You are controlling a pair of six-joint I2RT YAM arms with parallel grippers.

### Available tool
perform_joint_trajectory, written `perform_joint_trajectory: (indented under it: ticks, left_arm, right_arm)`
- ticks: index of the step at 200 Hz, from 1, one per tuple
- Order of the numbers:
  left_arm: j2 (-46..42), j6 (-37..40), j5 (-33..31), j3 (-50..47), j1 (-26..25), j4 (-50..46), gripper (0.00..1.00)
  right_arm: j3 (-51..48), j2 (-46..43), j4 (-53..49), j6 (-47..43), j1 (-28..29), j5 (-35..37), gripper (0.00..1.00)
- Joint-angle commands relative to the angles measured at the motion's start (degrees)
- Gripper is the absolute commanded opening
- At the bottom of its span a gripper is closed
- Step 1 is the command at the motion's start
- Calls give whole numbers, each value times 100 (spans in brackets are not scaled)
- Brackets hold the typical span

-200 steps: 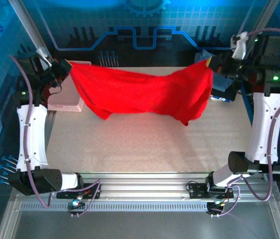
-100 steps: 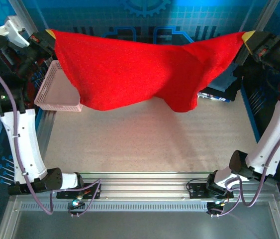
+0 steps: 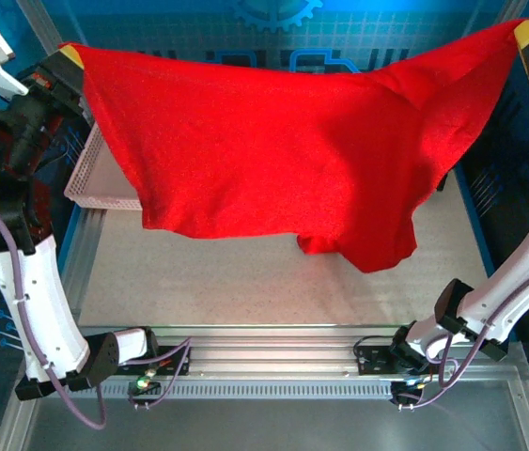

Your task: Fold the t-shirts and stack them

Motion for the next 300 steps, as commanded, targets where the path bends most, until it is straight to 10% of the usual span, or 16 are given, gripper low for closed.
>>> perform_joint_trajectory:
  ticks: [1,96,147,161,174,181,190,229,300]
  left_arm:
    - [-57,167,-245,-40,88,45,0]
    - [1325,521,-408,-1792,64,1083,0]
    - [4478,507,-611,361,-215,1257,0]
    - [5085,58,-688,584,-244,1752,0]
    - [5713,-381,-522,1205,-246,1657,67]
    - [5966,-614,-478,1614,-238,1355,84]
    - [6050,-720,-336,1867,-267,1200,99]
    - [4694,-777,-4,890,-321,916,99]
    - [965,-357,0,-4122,-444,-488,99]
  right_arm:
    - [31,133,-256,-122,137,82,0]
    - [-1035,1504,-2649,-3736,2941,2800,0]
    - [1190,4566,-2161,-4190,3940,5050,0]
    - [1265,4963,-1464,-4277,4181,5816,25]
    - [1092,5057,-951,-4356,4302,6120,70]
    - [1091,5056,-932,-4315,4332,6220,83]
    - [1094,4965,-932,-4364,4342,5897,95]
    - [257,3395,-2440,-5401,4750,5538,100]
    - [-7184,-1075,-2752,-3931,5335,4385,98]
